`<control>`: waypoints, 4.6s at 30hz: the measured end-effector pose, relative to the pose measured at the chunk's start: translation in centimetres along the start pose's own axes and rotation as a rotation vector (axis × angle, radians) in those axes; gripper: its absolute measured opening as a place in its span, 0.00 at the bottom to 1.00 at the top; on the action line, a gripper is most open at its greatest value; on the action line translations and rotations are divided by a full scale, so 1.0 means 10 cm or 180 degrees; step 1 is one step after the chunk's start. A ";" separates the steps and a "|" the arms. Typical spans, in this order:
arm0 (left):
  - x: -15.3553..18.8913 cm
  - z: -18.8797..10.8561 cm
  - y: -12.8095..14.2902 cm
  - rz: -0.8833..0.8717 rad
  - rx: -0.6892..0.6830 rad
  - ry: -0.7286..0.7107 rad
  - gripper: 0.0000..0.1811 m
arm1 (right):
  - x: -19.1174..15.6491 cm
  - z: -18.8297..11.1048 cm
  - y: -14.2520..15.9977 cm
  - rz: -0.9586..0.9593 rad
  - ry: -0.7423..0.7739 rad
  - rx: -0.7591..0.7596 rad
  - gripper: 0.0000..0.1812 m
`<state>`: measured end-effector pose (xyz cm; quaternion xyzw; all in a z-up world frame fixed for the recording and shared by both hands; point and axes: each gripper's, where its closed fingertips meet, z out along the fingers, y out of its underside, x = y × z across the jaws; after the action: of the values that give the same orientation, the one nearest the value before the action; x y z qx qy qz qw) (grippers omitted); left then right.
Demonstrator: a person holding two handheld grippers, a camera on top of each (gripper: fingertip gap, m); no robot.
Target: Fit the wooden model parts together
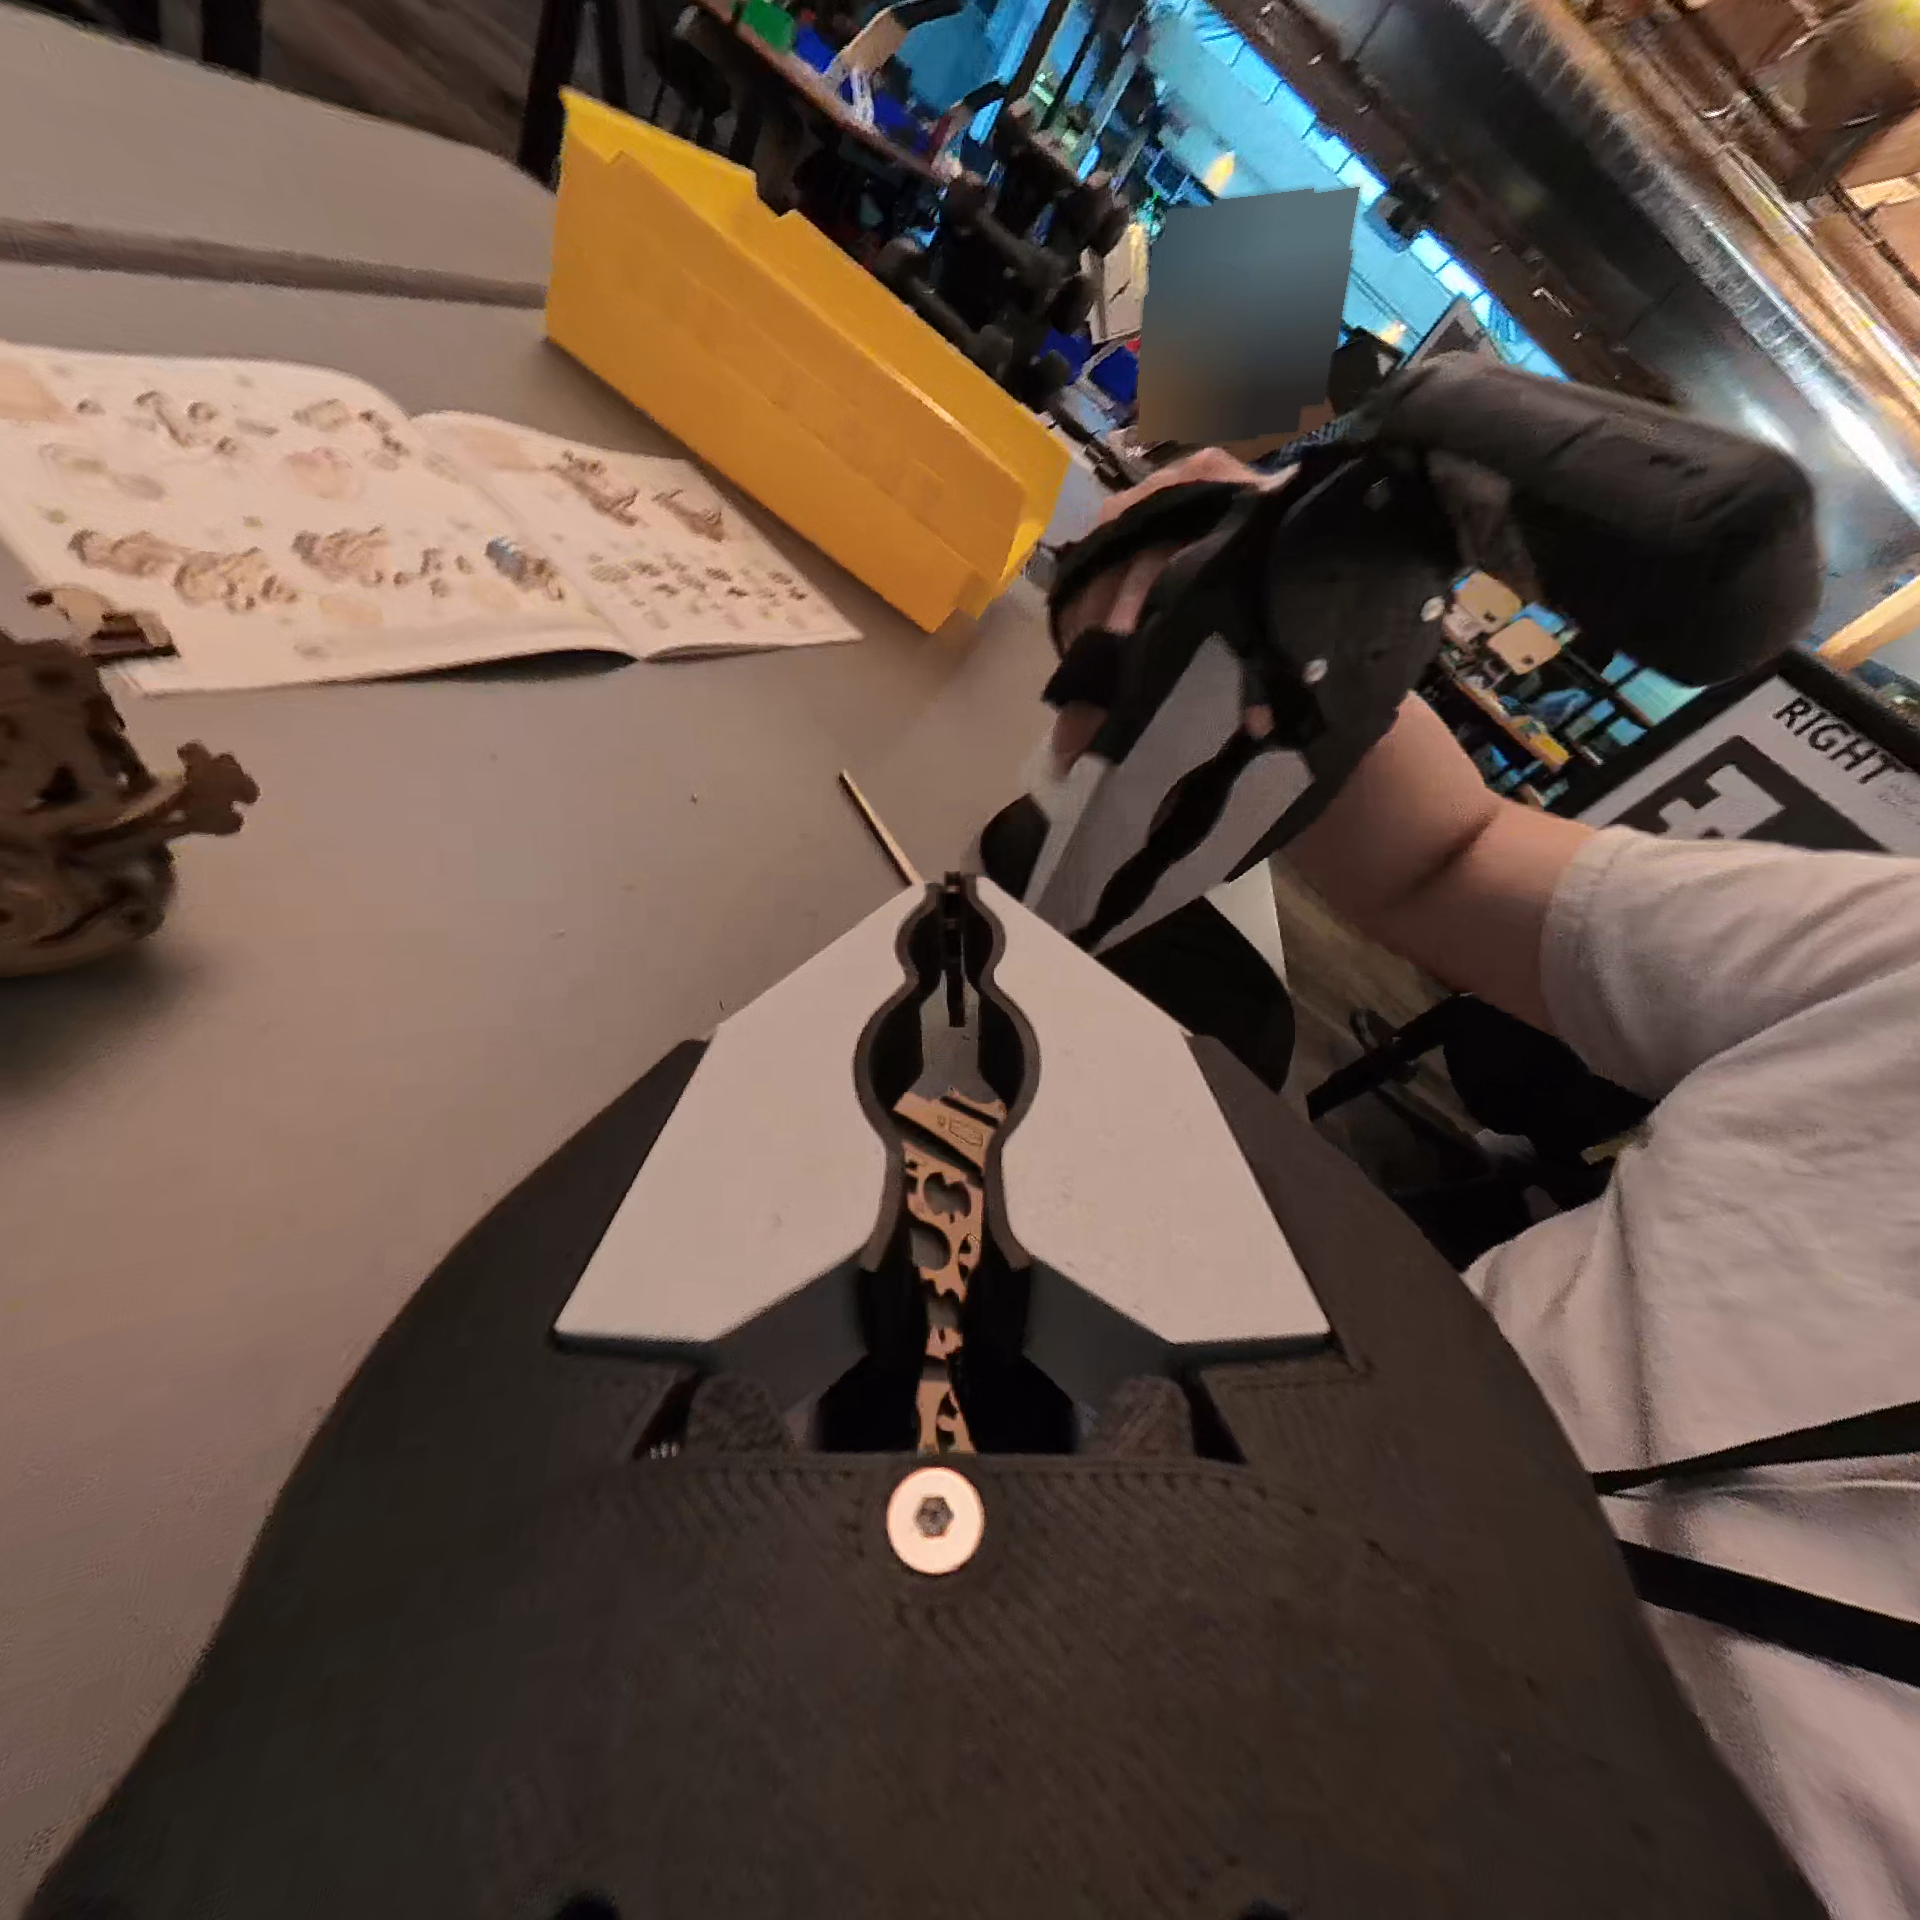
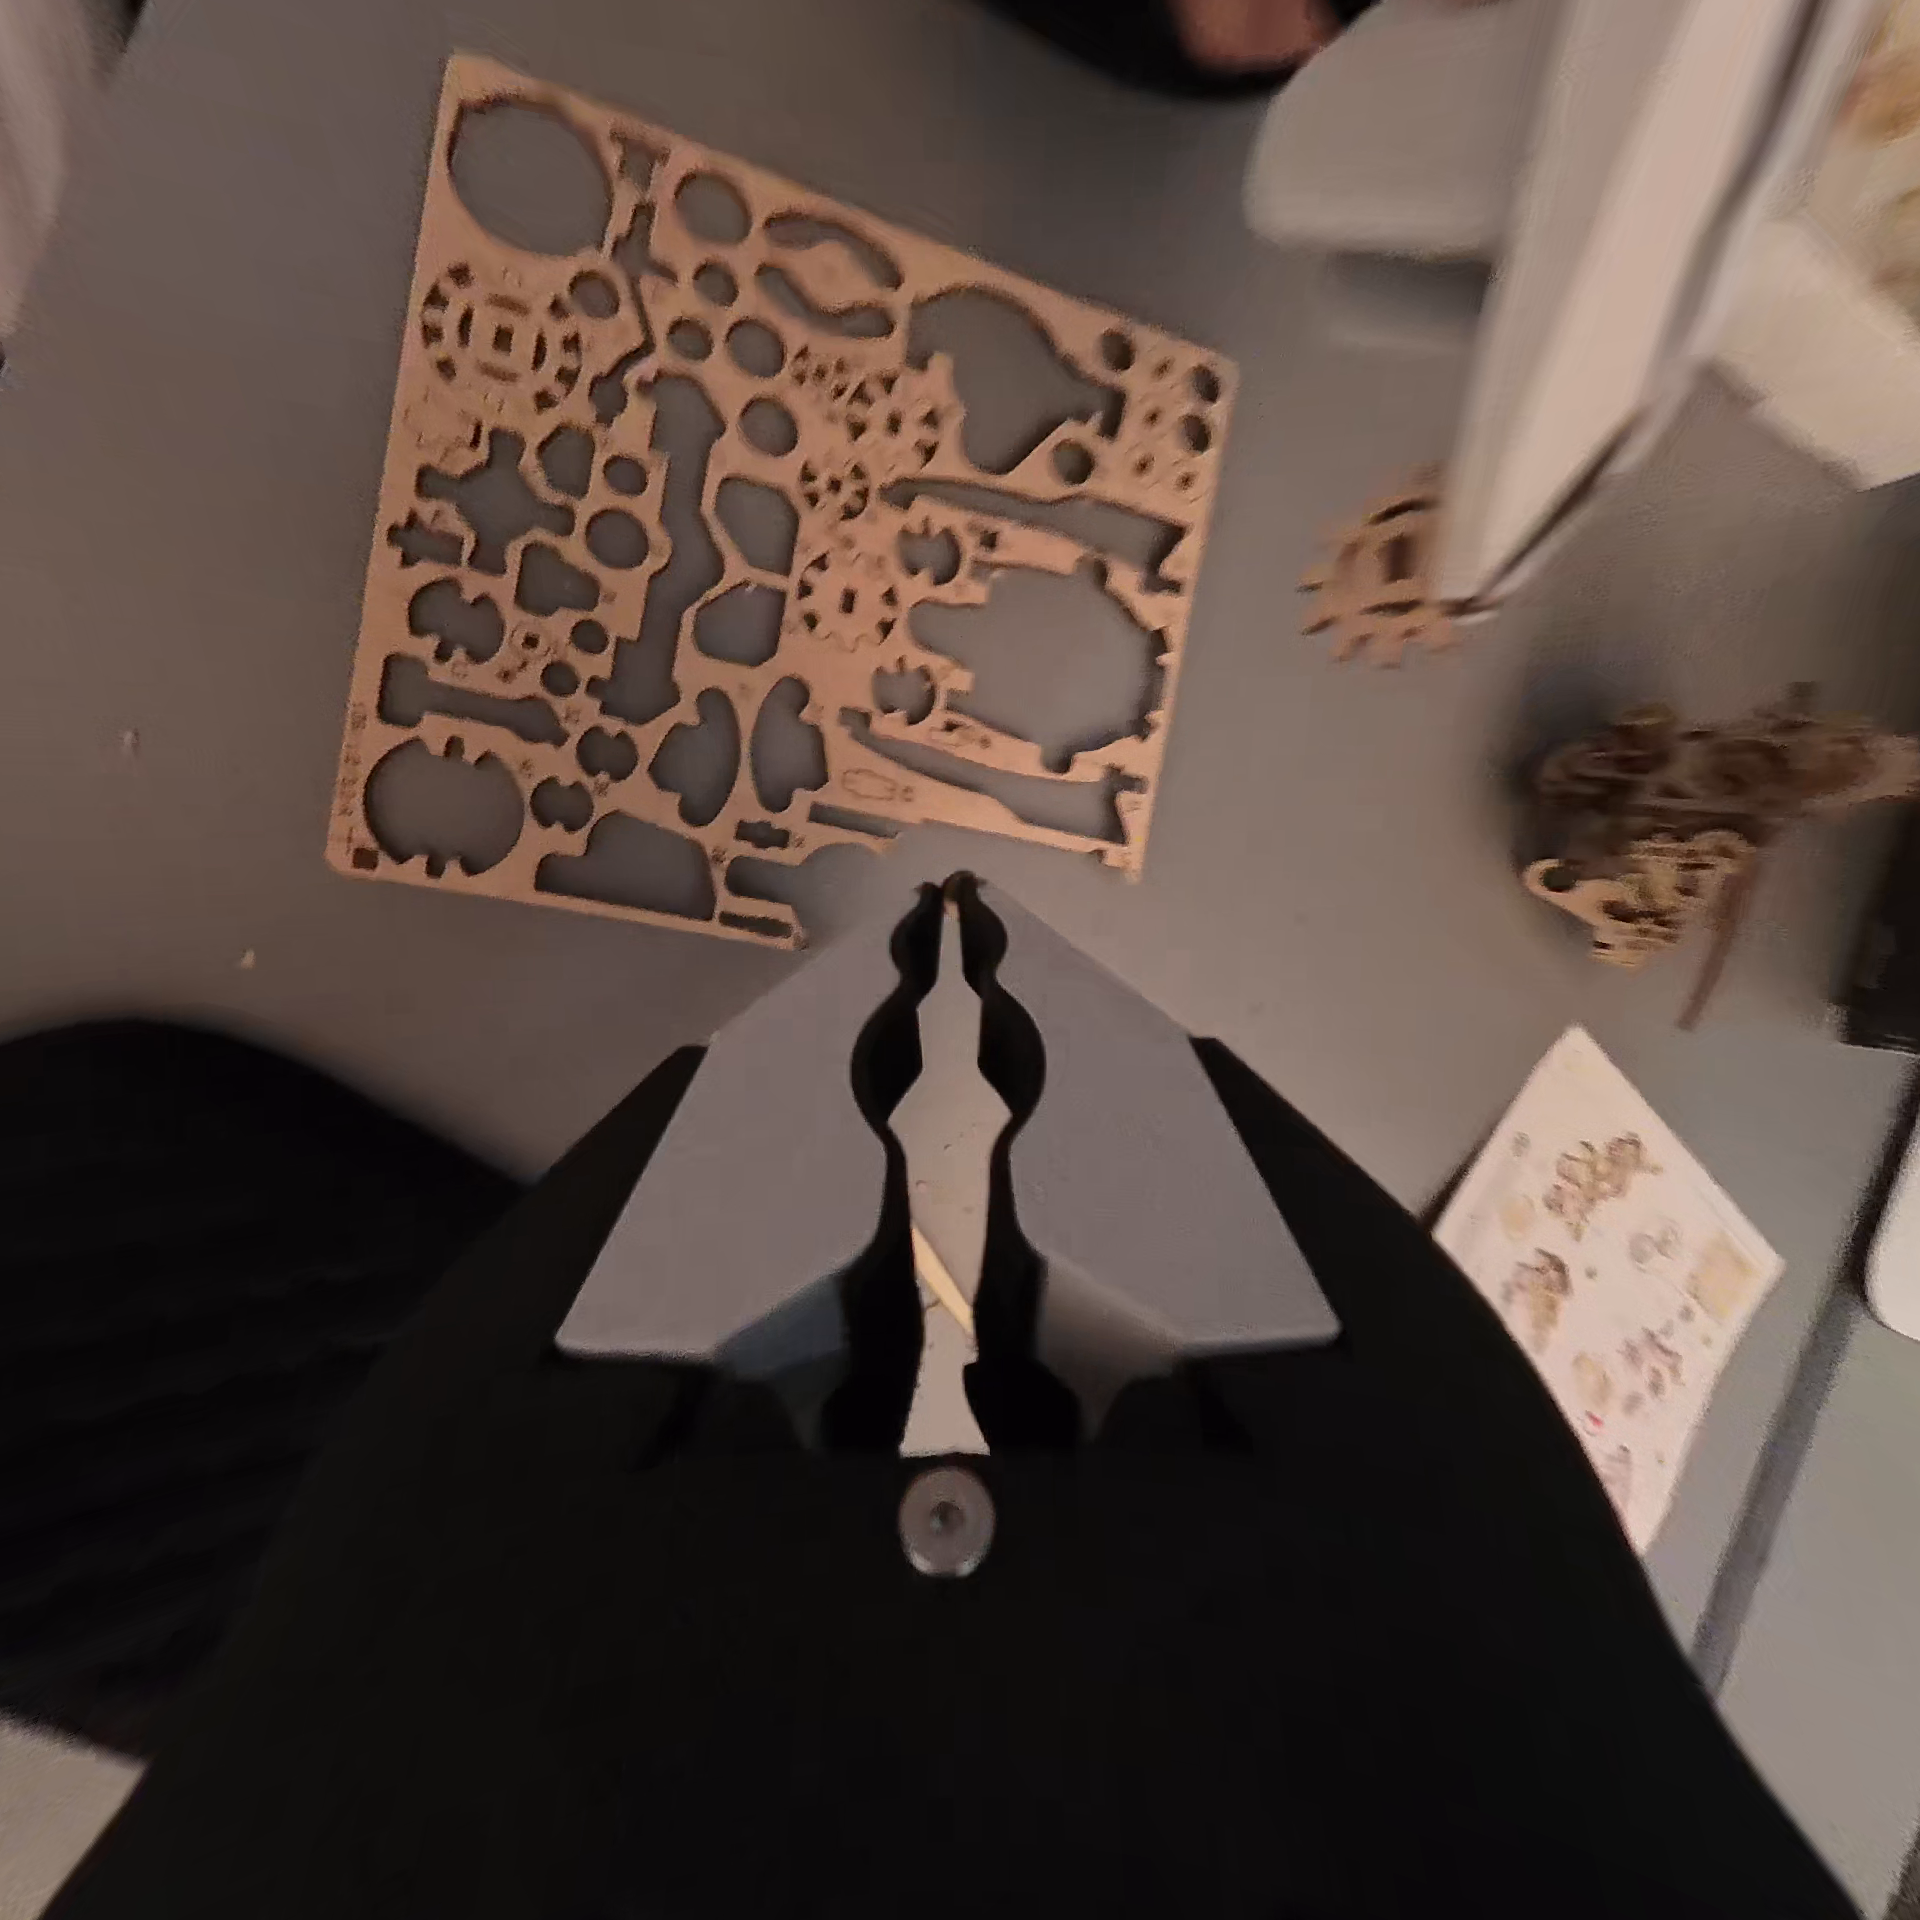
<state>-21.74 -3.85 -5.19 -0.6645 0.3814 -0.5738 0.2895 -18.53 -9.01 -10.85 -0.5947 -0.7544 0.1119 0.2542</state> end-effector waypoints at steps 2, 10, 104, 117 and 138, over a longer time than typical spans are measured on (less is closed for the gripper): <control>-0.04 0.05 0.09 -0.0257 -0.0094 -0.0046 0.00 | 0.11 -0.10 -0.09 -0.0043 0.0445 0.0179 0.01; -0.16 0.43 0.33 -0.1110 -0.0388 -0.0001 0.00 | 0.24 -0.11 0.02 -0.0013 0.1466 0.0280 0.01; -0.56 0.76 0.62 -0.1107 -0.1412 0.0131 0.01 | 0.42 0.28 0.50 0.2129 0.0277 0.1062 0.06; -0.53 0.73 0.60 -0.1171 -0.1372 0.0229 0.07 | 0.39 0.18 0.41 0.1737 0.0308 0.1274 0.05; -0.48 0.72 0.63 -0.1220 -0.1554 0.0336 0.10 | 0.36 0.23 0.39 0.0859 0.0172 0.1426 0.05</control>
<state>-16.04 -3.62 -14.25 -0.7434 0.3902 -0.5431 -0.0122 -17.01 -4.23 -13.78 -0.6217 -0.6176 0.2932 0.3823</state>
